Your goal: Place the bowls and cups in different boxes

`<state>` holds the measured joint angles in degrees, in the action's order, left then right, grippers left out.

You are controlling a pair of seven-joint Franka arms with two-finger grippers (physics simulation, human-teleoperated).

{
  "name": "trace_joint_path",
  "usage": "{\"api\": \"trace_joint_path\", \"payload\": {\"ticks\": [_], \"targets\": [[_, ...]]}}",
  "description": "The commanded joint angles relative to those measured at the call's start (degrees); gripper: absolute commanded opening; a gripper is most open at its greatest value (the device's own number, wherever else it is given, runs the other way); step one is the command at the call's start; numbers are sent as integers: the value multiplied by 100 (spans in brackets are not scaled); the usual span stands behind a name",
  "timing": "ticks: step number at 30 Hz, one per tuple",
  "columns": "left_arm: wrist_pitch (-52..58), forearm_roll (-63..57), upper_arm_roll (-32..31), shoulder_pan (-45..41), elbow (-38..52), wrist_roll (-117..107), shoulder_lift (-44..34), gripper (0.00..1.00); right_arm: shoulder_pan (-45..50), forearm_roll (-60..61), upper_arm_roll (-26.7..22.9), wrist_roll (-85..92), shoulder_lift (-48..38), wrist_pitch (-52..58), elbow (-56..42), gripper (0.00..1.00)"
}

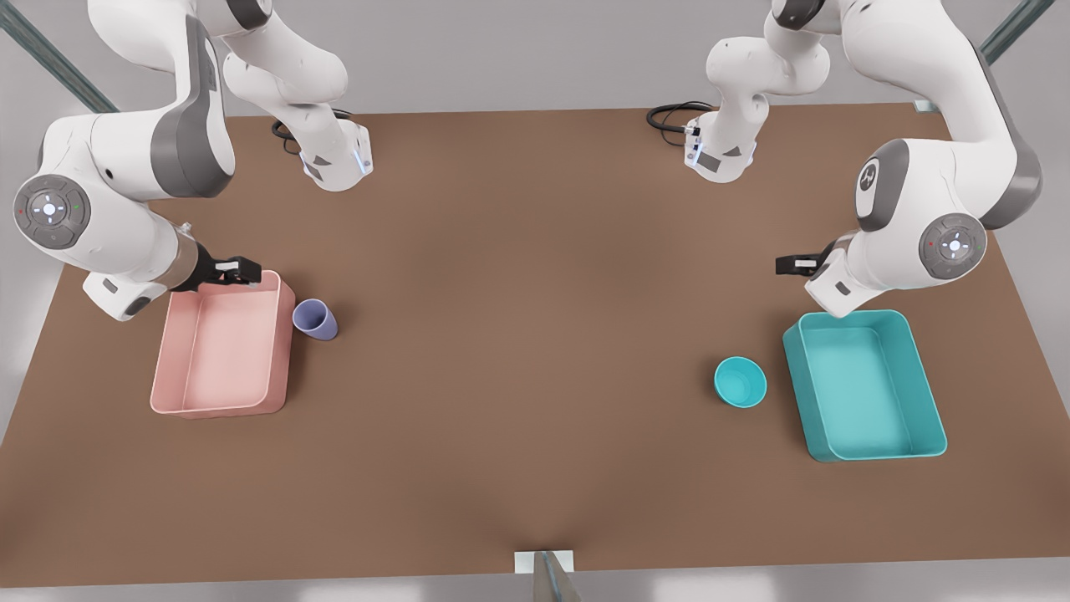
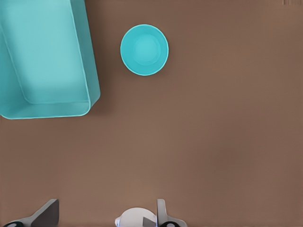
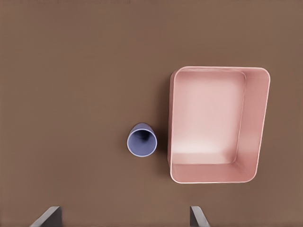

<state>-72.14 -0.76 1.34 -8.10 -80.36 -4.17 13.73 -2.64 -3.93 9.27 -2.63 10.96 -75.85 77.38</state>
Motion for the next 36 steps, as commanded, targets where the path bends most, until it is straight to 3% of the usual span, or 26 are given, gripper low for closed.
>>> {"api": "trace_joint_path", "payload": {"ticks": [1, 3, 5, 6, 10, 20, 22, 25, 28, 30, 36], "targets": [[-11, -3, -2, 1, 2, -76, -2, 100, 1, 15, 5, -71, -6, -26, 6, 100], [-116, -3, -2, -139, 11, -111, 146, 100, 62, 15, 40, -115, 64, -35, 6, 100], [-1240, -117, -20, -684, 81, -471, 1095, 100, 554, 59, 75, -150, 380, -360, 181, 100], [-2312, -196, -29, -720, 117, -471, 1658, 100, 748, 120, 75, -168, 548, -694, 295, 100], [-4756, -416, -11, -535, 20, -322, 2915, 100, 757, 208, 75, -361, 434, -2610, 1895, 100], [-4854, -416, 33, -605, -1158, -348, 2872, 100, 212, 199, 57, -238, -190, -5308, 4382, 100], [-4854, -416, 42, -667, -1140, -410, 2872, 57, 203, 199, 49, -238, -313, -5792, 4936, 100], [-4854, -425, 50, -667, -1123, -401, 2872, 45, 141, 199, 49, -229, -445, -5853, 5358, 100], [-4854, -425, 77, -676, -1105, -410, 2881, 41, 133, 199, 31, -229, -331, -5853, 5358, 100], [-4836, -425, 138, -667, -1070, -392, 2828, 23, 133, 208, 31, -238, -270, -5853, 5437, 100], [-3176, -451, 613, -650, -693, -471, 1941, 21, 45, 199, 31, -176, -305, -5845, 5692, 100]]}}
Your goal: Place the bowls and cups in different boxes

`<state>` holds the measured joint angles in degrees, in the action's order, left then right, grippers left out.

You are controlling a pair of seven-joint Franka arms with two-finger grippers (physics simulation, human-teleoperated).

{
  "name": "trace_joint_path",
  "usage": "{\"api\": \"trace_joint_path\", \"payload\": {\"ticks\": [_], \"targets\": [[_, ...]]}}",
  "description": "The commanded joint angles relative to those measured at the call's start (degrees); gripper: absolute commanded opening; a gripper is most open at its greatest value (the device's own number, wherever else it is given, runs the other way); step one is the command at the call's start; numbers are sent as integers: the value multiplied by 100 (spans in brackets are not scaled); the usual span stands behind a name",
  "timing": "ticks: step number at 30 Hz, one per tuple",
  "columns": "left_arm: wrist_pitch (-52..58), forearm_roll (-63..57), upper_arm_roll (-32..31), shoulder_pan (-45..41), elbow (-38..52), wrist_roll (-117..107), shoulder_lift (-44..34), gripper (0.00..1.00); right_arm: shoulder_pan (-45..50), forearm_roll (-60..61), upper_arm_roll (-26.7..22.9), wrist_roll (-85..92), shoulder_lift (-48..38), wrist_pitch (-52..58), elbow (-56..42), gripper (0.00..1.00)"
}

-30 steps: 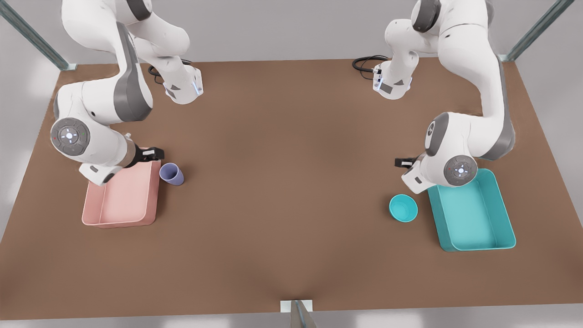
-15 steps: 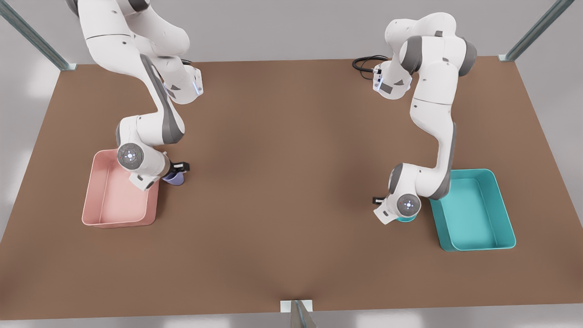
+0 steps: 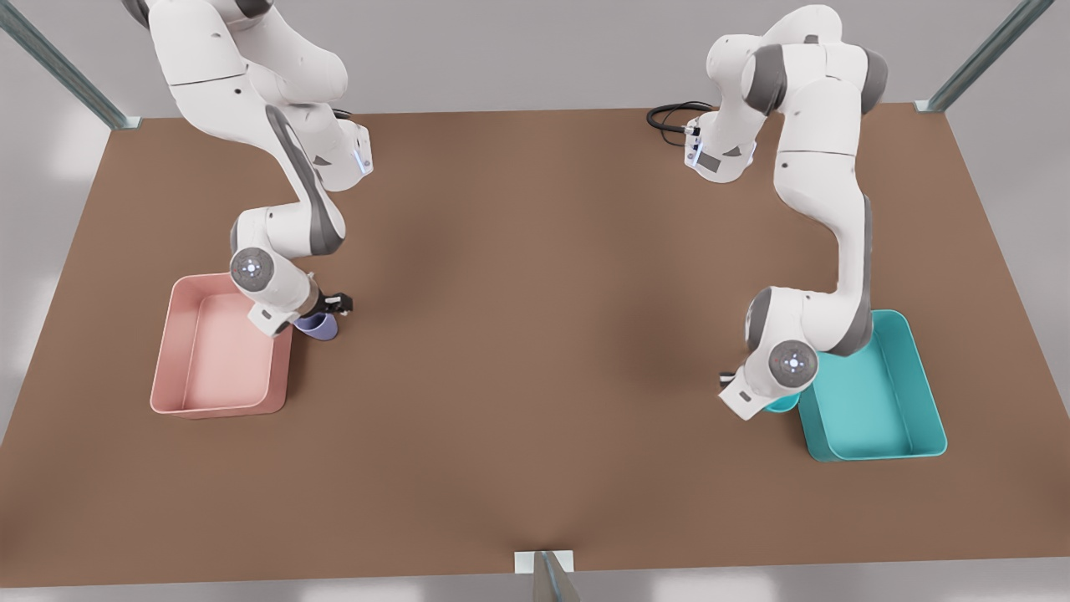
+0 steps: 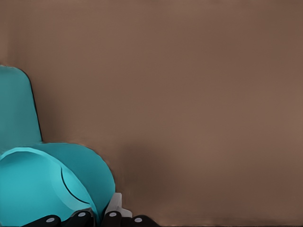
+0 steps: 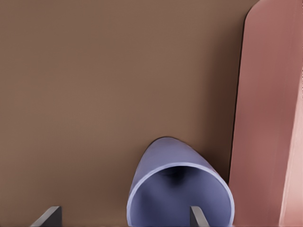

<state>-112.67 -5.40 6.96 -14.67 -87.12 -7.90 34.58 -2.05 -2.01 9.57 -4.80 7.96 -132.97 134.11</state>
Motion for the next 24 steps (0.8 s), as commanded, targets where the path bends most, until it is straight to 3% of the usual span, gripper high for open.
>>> {"api": "trace_joint_path", "payload": {"ticks": [1, 4, 11, 12, 15, 16, 17, 20, 21, 22, 24], "targets": [[1360, 13, 279, 60, 396, -97, -258, 21, -15, 7, 1, 76, 22, -133, 36, 100], [1467, 39, 517, 877, 784, 359, -66, 21, -6, 7, 1, 76, 118, -142, 53, 100], [-440, 74, 710, 1326, 46, 694, 734, 21, 2, 7, 1, 85, 312, -142, 62, 100], [-616, 83, 710, 1326, -25, 694, 822, 21, 2, 7, 1, 85, 338, -142, 62, 98], [-766, 153, 710, 1353, -34, 702, 989, 22, -6, 7, 1, 85, 356, -133, 62, 71], [-757, 162, 710, 1344, -34, 694, 989, 27, -6, -1, 1, 85, 364, -133, 53, 66], [-757, 232, 710, 1344, -34, 702, 981, 100, -6, -1, 1, 85, 461, -133, 18, 64], [42, 206, 710, 1291, 28, 685, 357, 100, -6, -1, 1, 85, 540, -142, -26, 60], [603, 215, 710, 1125, 28, 685, -274, 100, -15, -1, -8, 94, 575, -142, -26, 57], [1473, 241, 667, 835, 142, 676, -899, 100, -15, -1, 1, 94, 637, -142, -43, 48], [1985, 320, -245, 728, 239, 290, -1532, 100, -15, -1, -8, 94, 655, -133, -70, 32]]}}
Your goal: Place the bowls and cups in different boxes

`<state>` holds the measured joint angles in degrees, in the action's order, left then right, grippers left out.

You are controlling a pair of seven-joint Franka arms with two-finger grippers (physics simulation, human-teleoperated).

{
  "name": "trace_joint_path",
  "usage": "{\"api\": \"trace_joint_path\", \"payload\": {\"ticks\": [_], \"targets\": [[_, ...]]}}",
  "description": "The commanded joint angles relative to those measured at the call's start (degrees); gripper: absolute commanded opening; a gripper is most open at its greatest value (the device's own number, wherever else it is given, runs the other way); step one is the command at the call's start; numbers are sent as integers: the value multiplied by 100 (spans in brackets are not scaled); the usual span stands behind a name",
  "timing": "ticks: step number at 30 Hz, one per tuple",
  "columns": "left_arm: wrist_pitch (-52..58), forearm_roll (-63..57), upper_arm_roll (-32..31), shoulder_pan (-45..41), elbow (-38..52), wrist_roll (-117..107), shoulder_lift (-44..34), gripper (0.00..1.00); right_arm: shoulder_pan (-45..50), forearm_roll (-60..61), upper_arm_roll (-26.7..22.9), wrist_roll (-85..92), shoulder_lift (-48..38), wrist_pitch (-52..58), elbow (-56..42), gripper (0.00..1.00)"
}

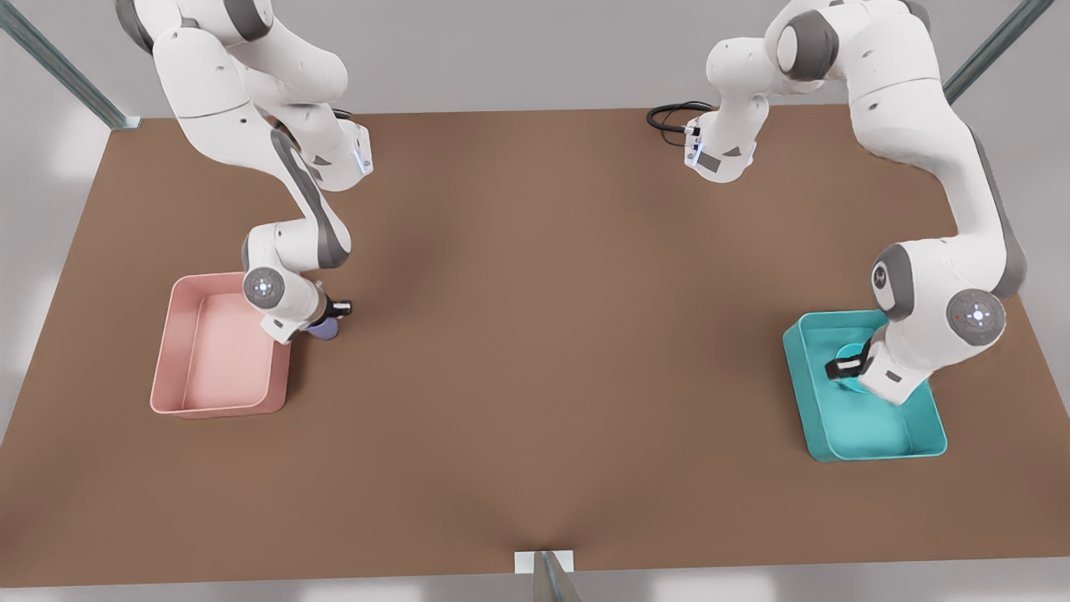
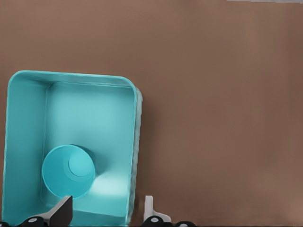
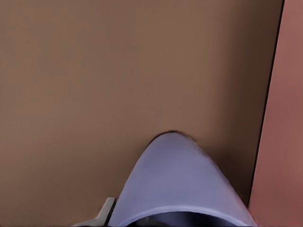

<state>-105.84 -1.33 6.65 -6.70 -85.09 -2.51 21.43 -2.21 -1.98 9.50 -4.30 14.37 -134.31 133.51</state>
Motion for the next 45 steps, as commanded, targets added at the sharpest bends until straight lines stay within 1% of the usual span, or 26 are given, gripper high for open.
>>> {"api": "trace_joint_path", "payload": {"ticks": [1, 2, 3, 7, 9, 10, 12, 15, 17, 19, 21, 23, 27, 28, 32, 33, 34, 41, 43, 45], "targets": [[1433, -70, -620, -60, 36, -259, -613, 100, -8, 5, -1, 34, 5, 10, -9, 23], [1785, -105, -849, -34, 36, -259, -903, 100, -8, 5, 8, 34, -22, 45, -18, 21], [1864, -78, -982, 63, 27, -250, -1106, 100, -8, 5, 8, 17, -65, 106, -97, 21], [2014, -105, -1008, 54, 71, -268, -1097, 100, -8, 5, 17, 140, -557, 1177, -861, 21], [2259, -157, -1069, 37, 71, -232, -1106, 100, -17, 215, -18, 508, -725, 2100, -1757, 21], [2339, -482, -1271, 37, 71, -232, -1115, 100, -192, 224, -36, 842, -716, 2488, -2162, 21], [2418, -571, -1377, 81, 71, -250, -1142, 100, -474, 172, -80, 1844, -725, 2936, -2778, 21], [2577, -509, -1360, 177, 71, -259, -1141, 100, -667, -136, -361, 2267, -470, 2954, -3129, 21], [2586, -351, -1360, 257, 80, -241, -1141, 100, -667, -215, -642, 2328, -49, 2954, -3419, 21], [2594, -377, -1368, 257, 80, -259, -1133, 100, -684, -303, -853, 2311, 707, 2910, -3736, 21], [2629, -377, -1377, 265, 97, -268, -1141, 100, -763, -303, -871, 2311, 1234, 2875, -4043, 21], [2629, -377, -1368, 274, 89, -268, -1141, 100, -860, -320, -915, 2328, 1543, 2866, -4210, 21], [2673, -377, -1377, 274, 89, -268, -1141, 100, -966, -373, -906, 2293, 1789, 2453, -4070, 21], [2673, -377, -1377, 274, 89, -268, -1141, 100, -1001, -356, -906, 2293, 1771, 2120, -3868, 21], [2673, -377, -1377, 274, 89, -268, -1141, 100, -992, -321, -888, 2284, 1754, 1943, -3780, 22], [2673, -377, -1377, 274, 89, -268, -1141, 100, -992, -321, -888, 2284, 1736, 1979, -3780, 89], [2673, -377, -1377, 274, 89, -268, -1141, 100, -992, -329, -871, 2284, 1719, 2014, -3780, 100], [2673, -377, -1368, 292, 89, -250, -1141, 100, -957, -321, -836, 2311, 1517, 2348, -3789, 100], [2726, -377, -1368, 292, 89, -250, -1141, 100, -931, -285, -686, 2258, 1139, 2760, -3841, 100], [2726, -386, -1368, 292, 89, -250, -1142, 100, -808, -233, -379, 2232, 603, 3401, -4121, 100]]}}
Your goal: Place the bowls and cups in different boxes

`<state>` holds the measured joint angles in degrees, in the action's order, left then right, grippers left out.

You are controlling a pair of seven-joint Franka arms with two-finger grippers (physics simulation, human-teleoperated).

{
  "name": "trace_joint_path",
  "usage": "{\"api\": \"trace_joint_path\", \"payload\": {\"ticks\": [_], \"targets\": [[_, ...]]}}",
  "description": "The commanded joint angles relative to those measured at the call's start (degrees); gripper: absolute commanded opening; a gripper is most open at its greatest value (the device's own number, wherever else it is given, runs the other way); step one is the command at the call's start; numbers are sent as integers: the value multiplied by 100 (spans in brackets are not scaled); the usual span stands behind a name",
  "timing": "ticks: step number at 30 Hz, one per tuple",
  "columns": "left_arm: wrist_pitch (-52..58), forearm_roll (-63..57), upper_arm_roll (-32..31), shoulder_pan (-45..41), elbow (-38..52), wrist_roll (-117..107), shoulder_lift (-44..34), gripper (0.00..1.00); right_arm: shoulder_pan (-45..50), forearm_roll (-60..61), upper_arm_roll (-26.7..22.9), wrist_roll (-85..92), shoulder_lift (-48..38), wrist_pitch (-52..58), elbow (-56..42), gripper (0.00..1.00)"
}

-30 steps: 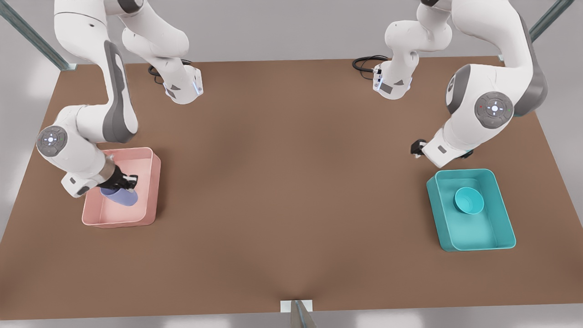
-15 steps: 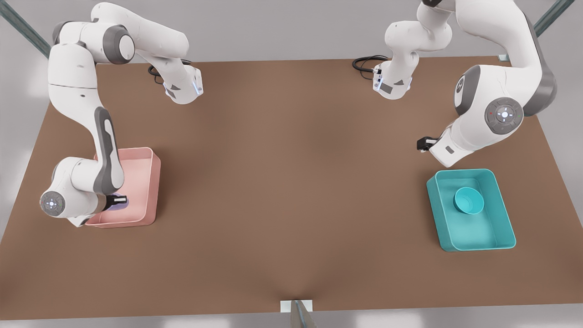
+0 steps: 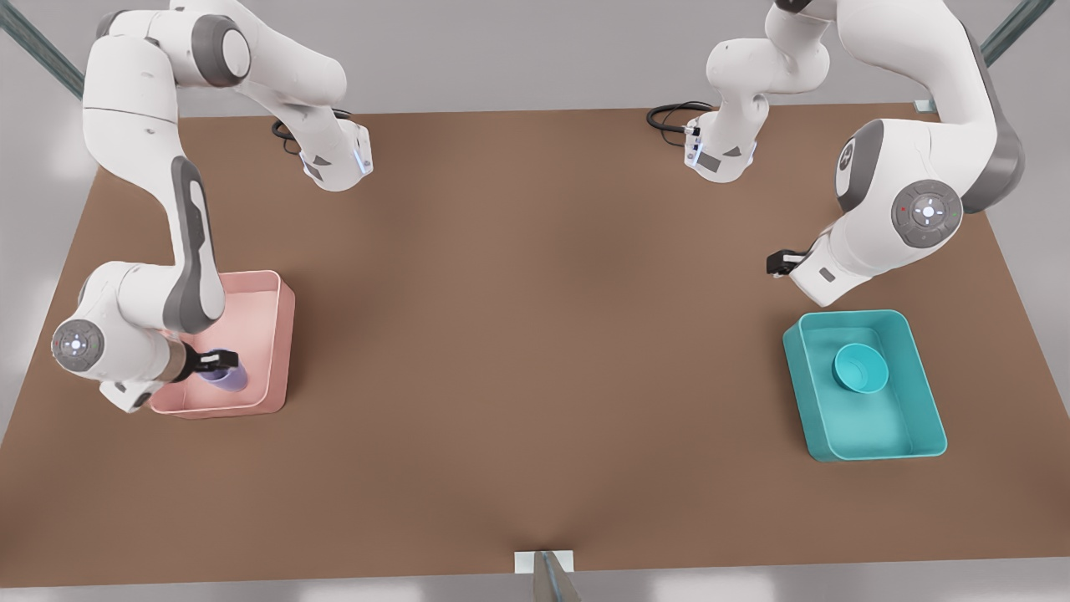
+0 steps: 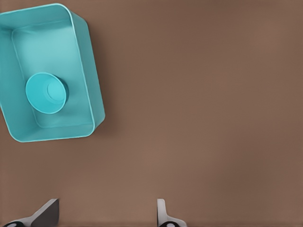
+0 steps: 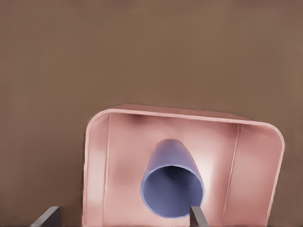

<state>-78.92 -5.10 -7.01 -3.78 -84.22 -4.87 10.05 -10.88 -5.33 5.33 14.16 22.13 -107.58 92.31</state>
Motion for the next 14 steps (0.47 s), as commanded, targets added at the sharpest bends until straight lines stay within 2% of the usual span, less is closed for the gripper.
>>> {"api": "trace_joint_path", "payload": {"ticks": [1, 2, 4, 8, 14], "targets": [[34, -9, -2, 0, 3, -14, -3, 100, 69, 182, 415, 159, -279, 1360, -502, 100], [34, -9, -2, 0, 3, -14, -3, 100, 69, 164, 837, -299, -481, 1766, -741, 100], [34, -9, 7, 9, 3, -5, -3, 100, 69, 199, 1066, -317, -921, 2249, -916, 100], [34, -9, 7, 9, 3, -5, -3, 100, -19, 331, 838, -379, -1914, 3146, -873, 100], [26, -9, 7, 9, 3, -5, 6, 100, -19, 331, 627, -581, -2011, 3410, -864, 100]]}}
